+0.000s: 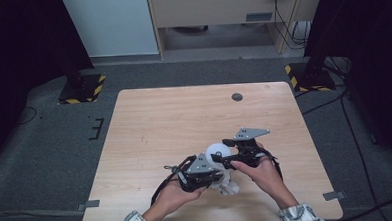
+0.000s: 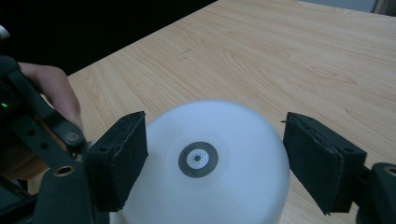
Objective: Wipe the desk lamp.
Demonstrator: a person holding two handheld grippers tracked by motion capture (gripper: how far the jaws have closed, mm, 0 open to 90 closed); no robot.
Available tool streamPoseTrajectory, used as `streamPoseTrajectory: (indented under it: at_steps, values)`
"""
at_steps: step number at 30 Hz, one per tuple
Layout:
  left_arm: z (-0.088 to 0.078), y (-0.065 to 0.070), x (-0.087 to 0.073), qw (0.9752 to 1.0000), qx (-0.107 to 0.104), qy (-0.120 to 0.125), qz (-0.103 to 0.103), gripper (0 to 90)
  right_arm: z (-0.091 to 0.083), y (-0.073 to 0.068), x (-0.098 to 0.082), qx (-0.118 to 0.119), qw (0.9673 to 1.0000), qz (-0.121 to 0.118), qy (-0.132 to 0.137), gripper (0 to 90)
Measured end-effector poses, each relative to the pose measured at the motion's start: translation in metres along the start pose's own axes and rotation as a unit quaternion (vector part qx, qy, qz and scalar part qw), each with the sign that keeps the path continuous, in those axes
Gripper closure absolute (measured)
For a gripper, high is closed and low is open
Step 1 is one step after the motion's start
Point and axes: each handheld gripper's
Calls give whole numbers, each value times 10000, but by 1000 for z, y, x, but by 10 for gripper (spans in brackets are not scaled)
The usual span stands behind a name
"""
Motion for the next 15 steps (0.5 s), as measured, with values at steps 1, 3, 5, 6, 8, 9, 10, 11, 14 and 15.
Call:
streamPoseTrajectory:
  at_steps: [1,3,5,6,8,9,10,11,14,15]
  values:
    - [3,0,-2,9999,10,-110,34,865,0,0,0,3,10000,-2,-2,231]
    - [6,-1,-4,9997,12,-234,55,865,0,0,0,1,10000,-2,-2,231]
    - [5,-2,-4,9997,9,-237,60,865,0,0,0,2,10000,-1,-3,231]
    - [4,-2,-3,9998,20,-193,43,865,0,0,0,2,10000,-1,-2,231]
    - [-2,-2,-2,9999,23,-109,32,865,0,0,0,1,10000,-2,0,231]
    - [-5,-2,-1,10000,20,-32,-3,864,0,0,0,2,10000,2,0,231]
    - [-8,-2,0,10000,22,27,-5,864,0,0,0,3,10000,1,2,231]
    - [-10,-3,0,10000,15,87,-13,864,0,0,0,2,10000,0,1,231]
    - [-11,-5,-1,9999,-44,97,-43,864,0,0,0,2,10000,-2,-1,231]
    - [-10,-6,-2,10000,-48,22,-38,864,0,0,0,2,10000,-2,-1,231]
Point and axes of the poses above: each handheld gripper's, and its own axes: z roughly forward along the jaws, x roughly out of its top, y roughly to its right, and after that the axes turned 7 degrees about -x, right-handed
